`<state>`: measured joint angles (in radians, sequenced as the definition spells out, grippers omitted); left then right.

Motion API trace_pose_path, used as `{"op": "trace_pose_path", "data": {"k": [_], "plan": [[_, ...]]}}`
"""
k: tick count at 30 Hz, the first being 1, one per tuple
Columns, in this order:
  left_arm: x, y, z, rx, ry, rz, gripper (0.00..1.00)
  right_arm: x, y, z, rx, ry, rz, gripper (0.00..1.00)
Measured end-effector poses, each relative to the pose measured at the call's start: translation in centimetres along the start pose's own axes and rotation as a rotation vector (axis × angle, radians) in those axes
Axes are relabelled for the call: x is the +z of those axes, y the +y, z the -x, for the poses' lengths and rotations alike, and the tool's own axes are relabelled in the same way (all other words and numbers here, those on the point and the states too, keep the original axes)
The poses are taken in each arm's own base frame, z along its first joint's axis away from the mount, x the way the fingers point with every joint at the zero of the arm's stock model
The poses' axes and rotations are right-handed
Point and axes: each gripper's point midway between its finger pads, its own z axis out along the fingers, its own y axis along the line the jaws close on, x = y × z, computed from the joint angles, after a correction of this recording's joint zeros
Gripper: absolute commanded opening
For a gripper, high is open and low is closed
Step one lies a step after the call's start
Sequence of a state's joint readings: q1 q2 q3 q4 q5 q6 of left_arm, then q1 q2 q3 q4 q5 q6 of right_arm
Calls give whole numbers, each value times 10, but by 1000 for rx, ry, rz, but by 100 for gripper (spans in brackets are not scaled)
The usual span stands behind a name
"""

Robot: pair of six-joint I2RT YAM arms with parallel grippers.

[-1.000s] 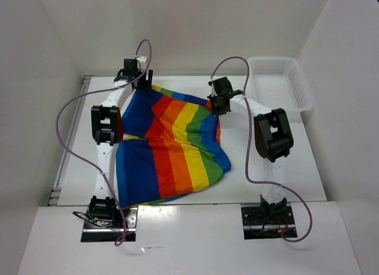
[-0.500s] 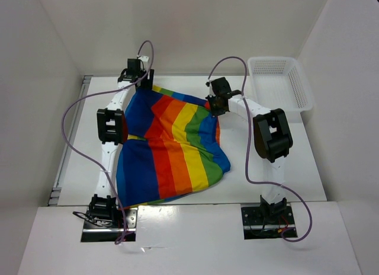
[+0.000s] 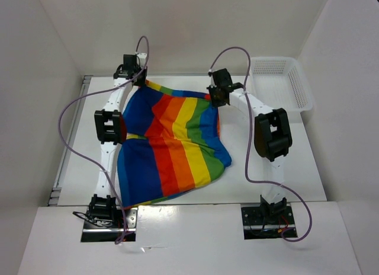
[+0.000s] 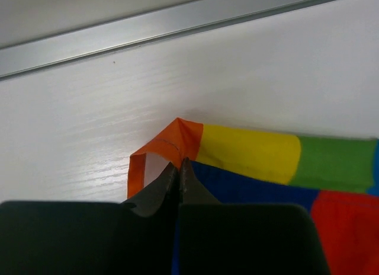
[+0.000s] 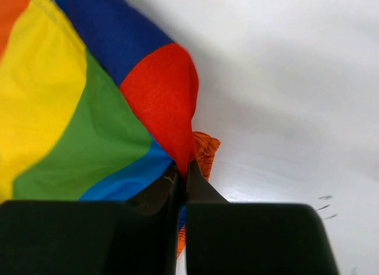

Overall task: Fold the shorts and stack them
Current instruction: Fold the shorts

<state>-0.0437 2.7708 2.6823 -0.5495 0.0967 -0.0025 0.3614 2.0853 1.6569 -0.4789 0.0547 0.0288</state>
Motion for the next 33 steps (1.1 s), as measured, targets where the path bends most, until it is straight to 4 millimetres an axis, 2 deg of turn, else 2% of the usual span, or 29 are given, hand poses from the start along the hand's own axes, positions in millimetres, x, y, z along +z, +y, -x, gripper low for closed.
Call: {"op": "trace_pose_path", "data": {"k": [3, 5, 7, 9, 11, 13, 15, 17, 18, 19, 23, 24, 25, 26, 28, 33], "plan": [[-27, -1, 24, -6, -27, -43, 0, -12, -10, 35, 31, -82, -26, 0], [-59, 1, 50, -10, -65, -68, 0, -24, -18, 51, 48, -129, -43, 0], [-102, 1, 78, -12, -108, -97, 0, -42, -24, 59, 57, -165, -52, 0], [-164, -4, 99, -15, -138, -124, 0, -66, -28, 57, 68, -203, -53, 0], [-223, -13, 108, -17, -160, -155, 0, -90, -26, 48, 73, -233, -29, 0], [-275, -28, 101, -16, -158, -187, 0, -109, -22, 38, 80, -258, -7, 0], [-319, -45, 78, -25, -121, -223, 0, -121, -18, 26, 96, -259, 13, 0], [-346, -61, 36, -49, -39, -255, 0, -123, -17, 10, 124, -245, 27, 0], [-352, -68, 10, -65, 22, -264, 0, -122, -17, 2, 136, -232, 30, 5], [-355, -76, -25, -88, 111, -277, 0, -120, -16, -11, 150, -208, 34, 10], [-356, -93, -159, -180, 507, -284, 0, -122, -10, -55, 185, -121, 60, 11], [-359, -96, -189, -198, 600, -281, 0, -125, -8, -60, 195, -112, 69, 11], [-364, -98, -210, -215, 671, -282, 0, -130, -5, -63, 203, -109, 82, 11], [-369, -100, -225, -224, 718, -281, 0, -135, -3, -65, 214, -108, 97, 11], [-378, -102, -238, -219, 747, -271, 0, -150, 4, -67, 223, -117, 132, 11], [-403, -110, -242, -151, 713, -259, 0, -179, 9, -70, 238, -147, 165, 10]]}}
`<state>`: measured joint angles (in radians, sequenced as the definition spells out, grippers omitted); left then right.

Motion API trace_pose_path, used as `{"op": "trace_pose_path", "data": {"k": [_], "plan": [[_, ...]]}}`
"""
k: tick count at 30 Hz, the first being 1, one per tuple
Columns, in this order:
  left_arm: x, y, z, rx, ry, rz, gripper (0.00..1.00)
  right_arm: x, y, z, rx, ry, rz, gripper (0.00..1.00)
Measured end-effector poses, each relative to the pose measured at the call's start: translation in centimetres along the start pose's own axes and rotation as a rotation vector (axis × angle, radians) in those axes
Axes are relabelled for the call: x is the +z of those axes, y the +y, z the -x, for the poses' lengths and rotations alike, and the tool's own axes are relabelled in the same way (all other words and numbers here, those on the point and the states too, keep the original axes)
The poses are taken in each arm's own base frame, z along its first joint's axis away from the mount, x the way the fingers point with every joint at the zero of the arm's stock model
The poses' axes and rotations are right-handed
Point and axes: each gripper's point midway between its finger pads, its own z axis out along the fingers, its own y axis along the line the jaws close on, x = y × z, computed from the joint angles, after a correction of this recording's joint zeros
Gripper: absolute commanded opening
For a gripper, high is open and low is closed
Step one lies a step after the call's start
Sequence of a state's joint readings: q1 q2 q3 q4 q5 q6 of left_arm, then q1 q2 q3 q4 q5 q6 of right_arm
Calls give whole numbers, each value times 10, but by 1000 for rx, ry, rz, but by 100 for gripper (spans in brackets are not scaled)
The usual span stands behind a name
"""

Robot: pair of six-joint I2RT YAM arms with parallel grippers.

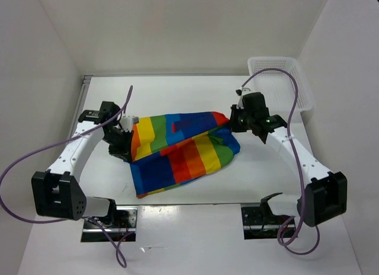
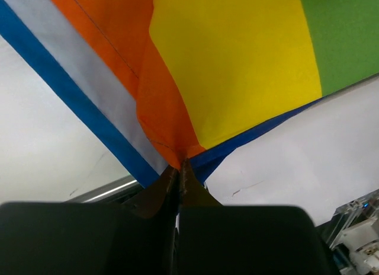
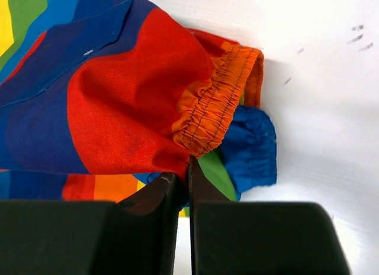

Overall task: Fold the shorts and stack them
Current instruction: Fold the shorts

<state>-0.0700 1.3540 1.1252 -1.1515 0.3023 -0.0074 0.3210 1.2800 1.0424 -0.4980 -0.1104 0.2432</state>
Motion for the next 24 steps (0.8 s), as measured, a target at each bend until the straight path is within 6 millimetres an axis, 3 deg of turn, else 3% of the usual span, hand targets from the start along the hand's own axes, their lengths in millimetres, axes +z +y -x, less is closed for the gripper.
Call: {"op": "trace_pose_path", "data": {"k": [3, 7, 11, 15, 16, 18, 20, 22, 24], "plan": [[-2, -9, -12, 46, 31, 10, 0, -9, 0, -5, 11, 15, -4, 10], [7, -18, -31, 133, 86, 39, 0, -14, -3, -20, 24, 70, -22, 20], [12, -27, -55, 247, 147, 68, 6, -18, -5, -37, 9, 121, -86, 64], [7, -31, -68, 315, 149, 86, 9, -37, -7, -34, -13, 86, -126, 75], [6, -32, -68, 329, 139, 88, 17, -45, -7, -29, -13, 53, -128, 78], [4, -35, -70, 359, 123, 89, 39, -70, -3, -11, -21, -53, -111, 73], [4, -36, -71, 374, 123, 90, 51, -95, 6, 11, -27, -168, -69, 66], [5, -37, -73, 382, 133, 93, 54, -112, 22, 34, -31, -262, -12, 56], [6, -37, -74, 390, 136, 93, 56, -109, 41, 50, -42, -293, 36, 47]]}}
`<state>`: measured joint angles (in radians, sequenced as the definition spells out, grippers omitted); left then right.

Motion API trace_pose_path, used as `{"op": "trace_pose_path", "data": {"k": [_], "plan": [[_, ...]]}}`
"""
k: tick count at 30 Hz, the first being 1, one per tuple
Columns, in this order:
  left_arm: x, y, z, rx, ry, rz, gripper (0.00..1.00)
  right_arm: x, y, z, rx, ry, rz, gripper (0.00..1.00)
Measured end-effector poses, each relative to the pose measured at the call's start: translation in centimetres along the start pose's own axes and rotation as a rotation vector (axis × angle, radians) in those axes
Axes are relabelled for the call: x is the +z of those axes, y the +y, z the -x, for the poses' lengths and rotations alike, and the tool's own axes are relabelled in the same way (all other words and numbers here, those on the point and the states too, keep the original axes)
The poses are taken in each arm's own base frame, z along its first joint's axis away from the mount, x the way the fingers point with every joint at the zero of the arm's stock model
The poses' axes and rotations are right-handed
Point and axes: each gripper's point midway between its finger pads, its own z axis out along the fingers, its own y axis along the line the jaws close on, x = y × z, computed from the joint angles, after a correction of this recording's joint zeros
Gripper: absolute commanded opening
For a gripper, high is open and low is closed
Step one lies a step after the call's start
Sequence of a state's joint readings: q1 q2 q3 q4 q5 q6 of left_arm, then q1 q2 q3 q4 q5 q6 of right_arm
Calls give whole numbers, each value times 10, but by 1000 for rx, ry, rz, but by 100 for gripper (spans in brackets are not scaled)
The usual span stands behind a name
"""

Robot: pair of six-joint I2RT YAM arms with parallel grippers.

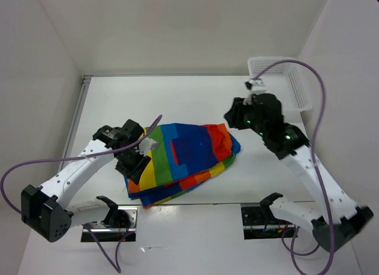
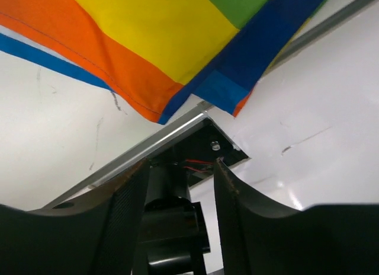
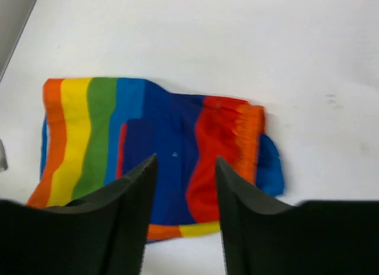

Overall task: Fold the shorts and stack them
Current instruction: Fold the shorts

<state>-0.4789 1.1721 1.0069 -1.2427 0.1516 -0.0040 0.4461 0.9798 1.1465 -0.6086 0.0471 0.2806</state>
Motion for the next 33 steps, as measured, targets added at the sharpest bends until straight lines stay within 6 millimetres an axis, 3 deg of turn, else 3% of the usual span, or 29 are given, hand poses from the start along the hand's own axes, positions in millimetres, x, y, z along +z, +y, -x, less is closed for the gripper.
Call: {"op": "trace_pose_path", "data": {"k": [2, 3, 6, 10, 14, 17, 21, 25, 29, 31, 33], "plan": [[0, 4, 3, 6, -9, 22, 57, 30, 24, -6, -23, 39, 48, 33], [1, 6, 7, 8, -25, 34, 59, 48, 35, -18, -37, 83, 62, 19], [7, 15, 29, 20, -106, 74, 59, 102, 45, -75, -63, 257, 50, 1], [45, 31, 49, 17, -104, 119, 58, 133, 24, -150, -69, 474, -32, 0], [92, 54, 56, -1, -37, 185, 57, 139, 14, -184, -56, 573, -76, 0], [113, 71, 68, -29, -22, 216, 57, 147, 7, -205, -29, 626, -123, 0], [112, 93, 101, -89, -36, 233, 55, 163, -11, -235, -9, 690, -218, 0], [106, 138, 166, -157, -162, 306, 55, 201, -13, -212, 47, 621, -258, 0], [94, 190, 242, -212, -341, 393, 57, 242, -25, -180, 99, 537, -286, 0], [84, 205, 263, -229, -402, 416, 58, 258, -27, -157, 110, 483, -273, 7], [73, 210, 270, -237, -436, 425, 59, 267, -23, -134, 110, 426, -245, 13]]}}
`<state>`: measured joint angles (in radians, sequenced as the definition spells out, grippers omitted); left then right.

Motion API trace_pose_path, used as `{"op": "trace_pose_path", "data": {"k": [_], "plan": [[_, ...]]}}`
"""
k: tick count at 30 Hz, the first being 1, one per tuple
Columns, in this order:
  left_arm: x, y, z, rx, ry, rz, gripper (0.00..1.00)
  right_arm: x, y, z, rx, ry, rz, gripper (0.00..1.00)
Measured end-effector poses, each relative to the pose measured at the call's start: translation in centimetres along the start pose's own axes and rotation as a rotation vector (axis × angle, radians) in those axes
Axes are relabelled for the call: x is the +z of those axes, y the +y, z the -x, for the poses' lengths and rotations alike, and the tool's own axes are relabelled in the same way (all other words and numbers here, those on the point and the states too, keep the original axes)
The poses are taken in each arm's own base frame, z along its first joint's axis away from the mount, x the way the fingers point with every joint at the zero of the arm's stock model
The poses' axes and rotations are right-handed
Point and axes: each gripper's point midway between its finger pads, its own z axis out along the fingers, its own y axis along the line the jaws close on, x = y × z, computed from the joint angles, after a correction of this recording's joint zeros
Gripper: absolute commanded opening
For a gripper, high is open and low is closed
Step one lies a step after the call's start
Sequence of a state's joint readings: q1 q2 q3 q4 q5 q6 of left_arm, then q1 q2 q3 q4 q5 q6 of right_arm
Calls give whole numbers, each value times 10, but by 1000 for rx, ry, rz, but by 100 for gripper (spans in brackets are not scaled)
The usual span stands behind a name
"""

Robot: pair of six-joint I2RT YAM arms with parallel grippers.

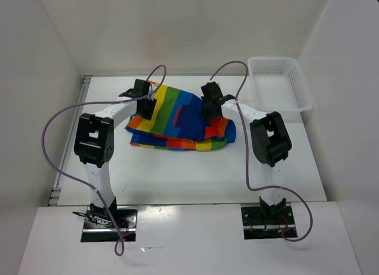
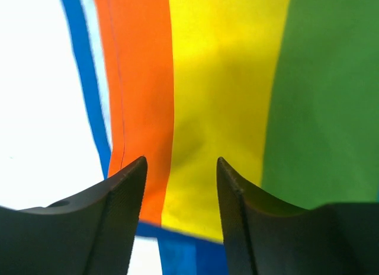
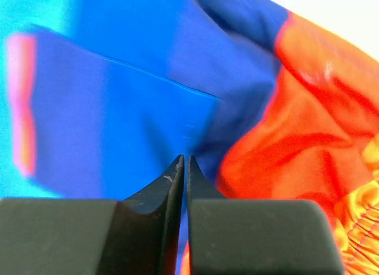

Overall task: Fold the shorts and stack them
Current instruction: Fold the shorts

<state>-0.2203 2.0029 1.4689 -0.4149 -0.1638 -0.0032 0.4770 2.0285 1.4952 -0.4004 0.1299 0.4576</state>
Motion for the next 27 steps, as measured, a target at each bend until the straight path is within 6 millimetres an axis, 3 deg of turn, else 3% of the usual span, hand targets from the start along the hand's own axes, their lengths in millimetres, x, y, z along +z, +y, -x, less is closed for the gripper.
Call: {"op": "trace_pose_path", "data": {"k": [3, 5, 8, 11, 14, 17, 22, 27], "plan": [[-17, 4, 13, -12, -42, -14, 61, -15, 14, 23, -8, -67, 62, 28], [-35, 4, 19, -19, -70, -41, 61, -30, 17, 27, -9, -99, 94, 31], [-64, 13, 23, -46, -117, -67, 61, -67, 10, 24, 19, -135, 125, 32], [-78, 39, 25, -103, -149, -66, 63, -98, 0, 25, 72, -171, 148, 42], [-68, 74, 15, -178, -129, -53, 69, -104, -18, 25, 137, -176, 130, 58], [-48, 95, -4, -238, -76, -60, 70, -93, -38, 3, 185, -120, 101, 65], [-17, 78, -24, -249, 2, -149, 72, -81, -60, -44, 244, -4, 59, 67], [-5, 61, -33, -243, 39, -209, 72, -88, -57, -52, 281, 13, 83, 68]]}}
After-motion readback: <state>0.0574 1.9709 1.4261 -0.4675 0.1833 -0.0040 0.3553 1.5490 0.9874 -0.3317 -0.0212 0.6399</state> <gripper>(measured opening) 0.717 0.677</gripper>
